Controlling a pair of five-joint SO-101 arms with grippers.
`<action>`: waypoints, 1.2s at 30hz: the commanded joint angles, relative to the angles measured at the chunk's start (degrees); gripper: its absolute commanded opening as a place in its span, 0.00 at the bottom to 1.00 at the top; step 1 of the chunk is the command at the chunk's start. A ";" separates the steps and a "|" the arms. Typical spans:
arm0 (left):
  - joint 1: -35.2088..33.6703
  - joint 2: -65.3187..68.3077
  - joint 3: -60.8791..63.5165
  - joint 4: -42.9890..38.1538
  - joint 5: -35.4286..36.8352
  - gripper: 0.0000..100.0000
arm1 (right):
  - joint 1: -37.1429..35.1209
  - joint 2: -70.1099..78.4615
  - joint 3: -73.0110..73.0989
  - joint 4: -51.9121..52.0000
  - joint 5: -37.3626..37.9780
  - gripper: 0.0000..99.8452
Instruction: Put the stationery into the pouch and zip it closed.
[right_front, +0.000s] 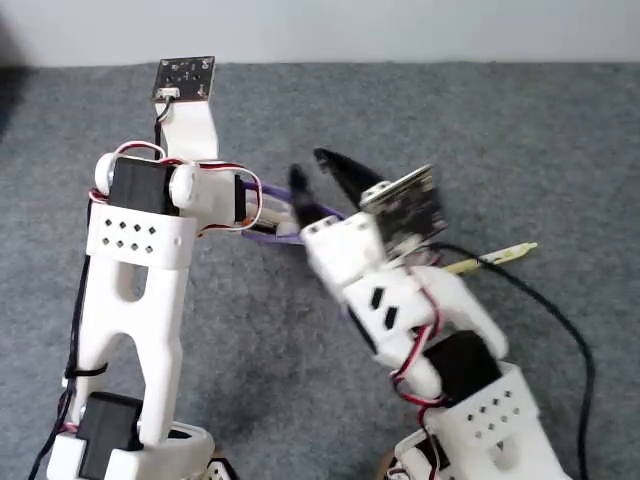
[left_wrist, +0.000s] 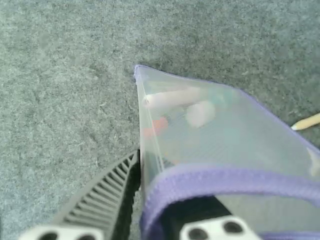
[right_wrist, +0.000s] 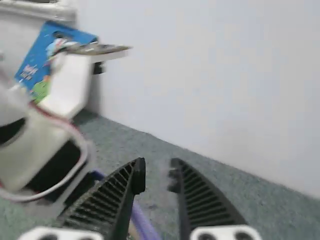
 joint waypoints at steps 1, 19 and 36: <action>0.35 0.00 -1.36 0.97 0.44 0.01 | 6.64 -1.10 -5.80 5.85 -5.54 0.01; 0.79 0.00 -1.36 0.97 0.44 0.01 | 33.19 17.71 -3.34 20.97 -17.23 0.02; 0.79 0.09 -1.27 -0.62 0.26 0.01 | 47.08 71.16 -40.35 33.10 -33.49 0.15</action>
